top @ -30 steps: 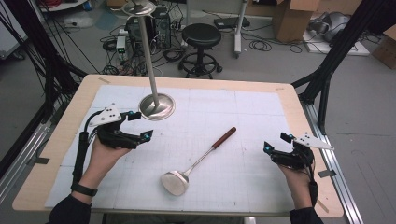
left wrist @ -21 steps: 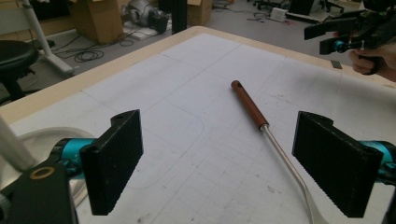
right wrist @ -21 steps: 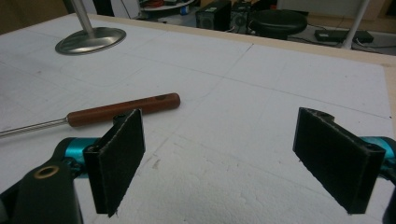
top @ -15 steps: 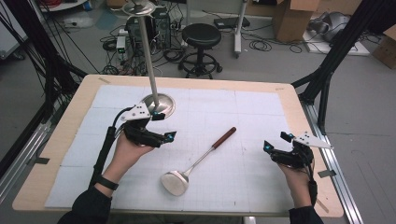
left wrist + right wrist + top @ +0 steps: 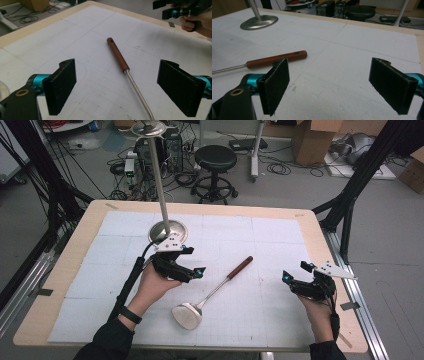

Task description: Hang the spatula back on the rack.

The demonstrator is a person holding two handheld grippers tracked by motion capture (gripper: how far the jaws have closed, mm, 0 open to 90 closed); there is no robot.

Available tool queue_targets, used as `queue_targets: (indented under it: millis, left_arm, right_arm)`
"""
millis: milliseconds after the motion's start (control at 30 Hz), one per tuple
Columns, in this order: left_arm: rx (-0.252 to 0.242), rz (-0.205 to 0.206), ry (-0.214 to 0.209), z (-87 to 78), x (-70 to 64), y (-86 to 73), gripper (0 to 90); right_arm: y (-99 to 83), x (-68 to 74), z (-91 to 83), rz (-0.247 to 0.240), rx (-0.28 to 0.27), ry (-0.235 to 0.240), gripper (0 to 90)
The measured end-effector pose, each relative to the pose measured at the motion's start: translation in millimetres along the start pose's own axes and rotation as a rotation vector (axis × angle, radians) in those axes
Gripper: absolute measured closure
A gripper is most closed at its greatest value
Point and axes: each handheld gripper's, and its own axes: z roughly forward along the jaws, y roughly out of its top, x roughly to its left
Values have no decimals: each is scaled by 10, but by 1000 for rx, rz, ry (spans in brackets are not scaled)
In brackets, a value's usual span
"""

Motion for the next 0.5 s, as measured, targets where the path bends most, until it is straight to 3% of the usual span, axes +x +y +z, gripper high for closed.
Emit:
queue_targets:
  millis: [100, 233, 500]
  left_arm:
    - [19, 9, -9, 68, -32, -2, 163]
    - [93, 21, -8, 243, -120, -27, 168]
    - [157, 24, -33, 474, -232, -82, 168]
  right_arm:
    - [0, 0, -1, -1, 0, 0, 159]
    - [-3, -3, 0, -2, 5, -5, 160]
    - [-1, -13, -4, 2, 0, -6, 159]
